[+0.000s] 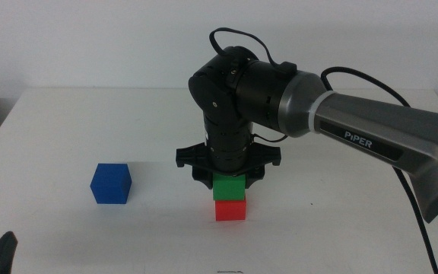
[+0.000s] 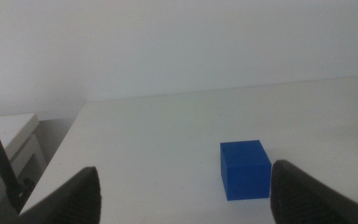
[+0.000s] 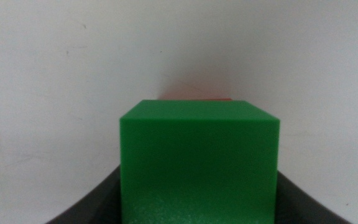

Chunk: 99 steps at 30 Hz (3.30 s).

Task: Stack red cubes first, then green, then blue cubes in a specific spot.

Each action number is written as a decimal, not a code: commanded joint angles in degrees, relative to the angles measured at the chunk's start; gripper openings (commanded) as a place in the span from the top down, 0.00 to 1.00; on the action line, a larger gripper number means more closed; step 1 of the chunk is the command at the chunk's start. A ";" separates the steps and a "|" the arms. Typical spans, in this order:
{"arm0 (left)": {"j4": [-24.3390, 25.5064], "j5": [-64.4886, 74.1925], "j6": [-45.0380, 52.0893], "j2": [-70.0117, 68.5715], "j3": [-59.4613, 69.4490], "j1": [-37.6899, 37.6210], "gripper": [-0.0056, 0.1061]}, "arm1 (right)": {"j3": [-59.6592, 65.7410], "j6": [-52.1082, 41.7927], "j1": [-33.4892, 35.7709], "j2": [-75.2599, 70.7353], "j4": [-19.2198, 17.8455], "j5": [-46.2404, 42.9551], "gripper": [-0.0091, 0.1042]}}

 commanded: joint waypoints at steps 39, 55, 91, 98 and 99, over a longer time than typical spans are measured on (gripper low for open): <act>-0.54 -4.79 -0.33 -1.14 -0.18 -0.11 0.11 | 47.00 -57.74 -11.34 -74.83 15.24 -19.30 0.17; -0.54 -4.79 -0.33 -1.14 -0.18 -0.11 0.11 | 47.35 -58.77 -11.34 -80.38 13.28 -21.16 0.17; -8.13 43.12 1.61 78.53 -63.94 -0.42 0.11 | 47.35 -58.77 -11.34 -80.33 12.40 -21.16 0.17; 2.39 50.82 -9.65 94.54 -77.73 -7.95 0.11 | 47.35 -58.77 -11.34 -80.33 12.40 -21.16 0.17; 3.49 51.10 -10.46 96.03 -78.90 -8.60 0.11 | 47.35 -58.77 -11.34 -80.33 12.40 -21.16 0.17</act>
